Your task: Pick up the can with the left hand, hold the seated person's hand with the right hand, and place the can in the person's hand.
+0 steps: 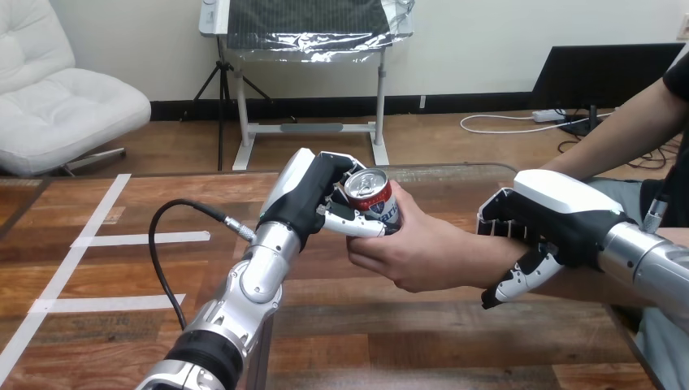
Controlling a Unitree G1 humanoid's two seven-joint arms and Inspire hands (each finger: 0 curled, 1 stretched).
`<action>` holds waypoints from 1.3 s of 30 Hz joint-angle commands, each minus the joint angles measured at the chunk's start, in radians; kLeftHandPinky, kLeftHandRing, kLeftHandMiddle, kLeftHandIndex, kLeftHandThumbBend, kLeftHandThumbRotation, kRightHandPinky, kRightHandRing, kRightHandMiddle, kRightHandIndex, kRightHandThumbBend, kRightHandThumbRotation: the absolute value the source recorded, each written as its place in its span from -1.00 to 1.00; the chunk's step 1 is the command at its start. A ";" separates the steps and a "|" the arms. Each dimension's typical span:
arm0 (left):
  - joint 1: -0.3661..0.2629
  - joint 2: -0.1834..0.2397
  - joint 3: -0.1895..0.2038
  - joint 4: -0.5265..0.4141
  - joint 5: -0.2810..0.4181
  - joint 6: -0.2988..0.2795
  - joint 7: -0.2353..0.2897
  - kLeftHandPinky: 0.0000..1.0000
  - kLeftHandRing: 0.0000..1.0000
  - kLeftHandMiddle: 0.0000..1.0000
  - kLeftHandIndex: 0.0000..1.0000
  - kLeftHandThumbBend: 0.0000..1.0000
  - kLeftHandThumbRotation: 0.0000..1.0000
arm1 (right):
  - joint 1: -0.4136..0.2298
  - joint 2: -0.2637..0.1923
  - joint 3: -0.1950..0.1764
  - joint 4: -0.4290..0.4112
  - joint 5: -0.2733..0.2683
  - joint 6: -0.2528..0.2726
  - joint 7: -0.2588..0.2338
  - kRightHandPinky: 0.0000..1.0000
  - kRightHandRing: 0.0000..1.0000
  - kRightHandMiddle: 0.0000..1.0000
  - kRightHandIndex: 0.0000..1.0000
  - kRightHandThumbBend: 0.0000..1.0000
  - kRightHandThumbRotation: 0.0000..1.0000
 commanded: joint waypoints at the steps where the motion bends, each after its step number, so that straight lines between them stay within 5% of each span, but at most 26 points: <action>1: -0.085 -0.064 -0.032 0.009 0.004 -0.036 -0.014 -0.50 -0.39 -0.25 -0.17 0.50 -1.00 | -0.021 0.068 -0.013 -0.053 0.052 -0.017 -0.002 -0.34 -0.27 -0.19 -0.16 0.49 -0.77; 10: -0.078 -0.074 -0.029 0.001 -0.010 -0.035 -0.041 -0.51 -0.39 -0.27 -0.17 0.48 -1.00 | -0.018 0.068 -0.016 -0.049 0.053 -0.026 -0.007 -0.36 -0.29 -0.19 -0.16 0.49 -0.79; 23: -0.064 -0.065 -0.019 -0.018 -0.068 0.003 -0.161 -0.40 -0.27 -0.17 -0.10 0.45 -0.94 | -0.014 0.063 -0.020 -0.042 0.055 -0.030 -0.001 -0.34 -0.26 -0.17 -0.14 0.47 -0.78; 29: -0.057 -0.055 -0.020 -0.042 -0.084 0.042 -0.219 -0.06 0.11 0.16 0.18 0.63 -0.21 | -0.013 0.064 -0.024 -0.032 0.061 -0.038 0.002 -0.34 -0.26 -0.17 -0.14 0.47 -0.80; 39: -0.037 -0.047 -0.004 -0.068 -0.099 0.059 -0.250 0.28 0.43 0.47 0.51 0.73 0.40 | -0.010 0.060 -0.025 -0.030 0.061 -0.042 0.009 -0.34 -0.26 -0.17 -0.14 0.47 -0.80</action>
